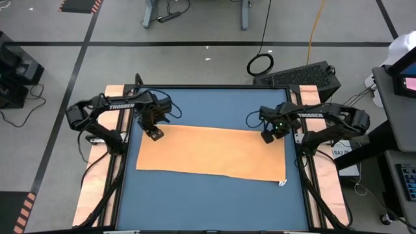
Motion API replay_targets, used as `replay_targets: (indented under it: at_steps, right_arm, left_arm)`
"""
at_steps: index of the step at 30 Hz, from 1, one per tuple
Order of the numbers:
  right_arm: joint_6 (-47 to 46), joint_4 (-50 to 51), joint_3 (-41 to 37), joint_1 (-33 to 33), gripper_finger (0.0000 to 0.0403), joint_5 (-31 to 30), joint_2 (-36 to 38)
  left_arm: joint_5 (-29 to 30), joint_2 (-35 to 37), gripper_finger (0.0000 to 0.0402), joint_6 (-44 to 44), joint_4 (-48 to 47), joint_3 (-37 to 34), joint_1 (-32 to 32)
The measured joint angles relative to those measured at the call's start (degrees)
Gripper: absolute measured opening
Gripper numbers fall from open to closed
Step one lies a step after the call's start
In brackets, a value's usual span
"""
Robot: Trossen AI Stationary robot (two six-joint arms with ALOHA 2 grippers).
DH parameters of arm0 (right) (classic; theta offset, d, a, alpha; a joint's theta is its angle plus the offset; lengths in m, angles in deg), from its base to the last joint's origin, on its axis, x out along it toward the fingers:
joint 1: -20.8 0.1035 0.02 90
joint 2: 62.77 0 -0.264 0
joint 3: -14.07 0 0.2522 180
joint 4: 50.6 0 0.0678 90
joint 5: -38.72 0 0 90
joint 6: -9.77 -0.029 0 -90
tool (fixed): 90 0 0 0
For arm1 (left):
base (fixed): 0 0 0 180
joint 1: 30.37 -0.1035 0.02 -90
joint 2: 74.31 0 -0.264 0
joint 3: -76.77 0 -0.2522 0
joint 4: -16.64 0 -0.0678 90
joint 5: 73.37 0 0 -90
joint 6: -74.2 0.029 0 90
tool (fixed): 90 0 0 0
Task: Roll towel into tight, uniform cylinder
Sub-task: Fold the orange microfiber cloth
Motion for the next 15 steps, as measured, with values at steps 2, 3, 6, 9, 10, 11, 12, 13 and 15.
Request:
replay_targets:
  at_steps: [2, 3, 6, 9, 10, 11, 12, 13, 15]
  right_arm:
    - [-1.0, 0.8, 1.1, 0.1, 0.0, 1.2, 1.8]
    - [-1.7, 0.5, 1.9, 0.3, 0.0, 1.9, 2.9]
    - [-4.4, -0.1, 4.1, 1.4, 0.0, 2.1, 6.3]
    - [-7.4, -2.3, 5.8, 2.8, 0.0, 2.1, 9.2]
    - [-8.3, -3.9, 6.1, 3.3, 0.0, 2.1, 10.0]
    - [-9.2, -5.2, 6.3, 3.9, 0.0, 2.1, 10.5]
    - [-9.9, -6.4, 6.4, 4.4, 0.0, 2.1, 10.9]
    - [-10.5, -7.7, 6.4, 4.8, 0.0, 2.2, 11.3]
    - [-11.8, -9.7, 6.4, 5.9, 0.0, 2.1, 11.5]
  left_arm:
    - [0.0, 1.8, 0.0173, -0.8, -3.2, 1.2, 0.0]
    - [-0.1, 2.9, 0.0173, -1.6, -3.6, 1.5, 0.0]
    - [0.4, 5.8, 0.0173, -4.1, -1.5, 1.1, 0.0]
    - [3.4, 6.1, 0.0173, -5.0, 3.3, -1.1, -0.4]
    - [3.5, 5.8, 0.0173, -5.0, 5.2, -1.9, -0.7]
    - [3.3, 5.2, 0.0173, -5.0, 6.8, -2.7, -1.1]
    - [3.3, 4.4, 0.0173, -5.1, 8.3, -3.6, -1.6]
    - [3.5, 3.6, 0.0173, -5.4, 9.5, -4.3, -2.0]
    - [5.8, 2.0, 0.0173, -6.3, 10.9, -5.2, -2.5]
